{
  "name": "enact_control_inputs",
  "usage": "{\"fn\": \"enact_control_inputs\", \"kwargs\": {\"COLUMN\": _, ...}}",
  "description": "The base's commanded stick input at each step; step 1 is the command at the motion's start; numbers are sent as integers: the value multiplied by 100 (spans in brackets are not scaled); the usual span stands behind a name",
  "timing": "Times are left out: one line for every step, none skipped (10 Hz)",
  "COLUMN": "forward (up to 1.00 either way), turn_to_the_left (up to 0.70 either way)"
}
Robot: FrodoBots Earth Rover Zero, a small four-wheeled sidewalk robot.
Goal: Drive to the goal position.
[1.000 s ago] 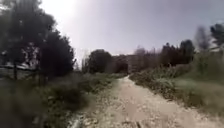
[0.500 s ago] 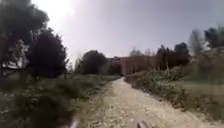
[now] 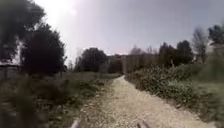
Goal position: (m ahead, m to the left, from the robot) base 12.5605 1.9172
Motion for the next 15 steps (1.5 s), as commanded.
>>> {"fn": "enact_control_inputs", "kwargs": {"forward": 100, "turn_to_the_left": 0}}
{"fn": "enact_control_inputs", "kwargs": {"forward": 100, "turn_to_the_left": 0}}
{"fn": "enact_control_inputs", "kwargs": {"forward": 100, "turn_to_the_left": 0}}
{"fn": "enact_control_inputs", "kwargs": {"forward": 100, "turn_to_the_left": 0}}
{"fn": "enact_control_inputs", "kwargs": {"forward": 100, "turn_to_the_left": 0}}
{"fn": "enact_control_inputs", "kwargs": {"forward": 100, "turn_to_the_left": 0}}
{"fn": "enact_control_inputs", "kwargs": {"forward": 100, "turn_to_the_left": 0}}
{"fn": "enact_control_inputs", "kwargs": {"forward": 100, "turn_to_the_left": 0}}
{"fn": "enact_control_inputs", "kwargs": {"forward": 100, "turn_to_the_left": 0}}
{"fn": "enact_control_inputs", "kwargs": {"forward": 100, "turn_to_the_left": 0}}
{"fn": "enact_control_inputs", "kwargs": {"forward": 100, "turn_to_the_left": 0}}
{"fn": "enact_control_inputs", "kwargs": {"forward": 100, "turn_to_the_left": 0}}
{"fn": "enact_control_inputs", "kwargs": {"forward": 100, "turn_to_the_left": 0}}
{"fn": "enact_control_inputs", "kwargs": {"forward": 100, "turn_to_the_left": 0}}
{"fn": "enact_control_inputs", "kwargs": {"forward": 100, "turn_to_the_left": 0}}
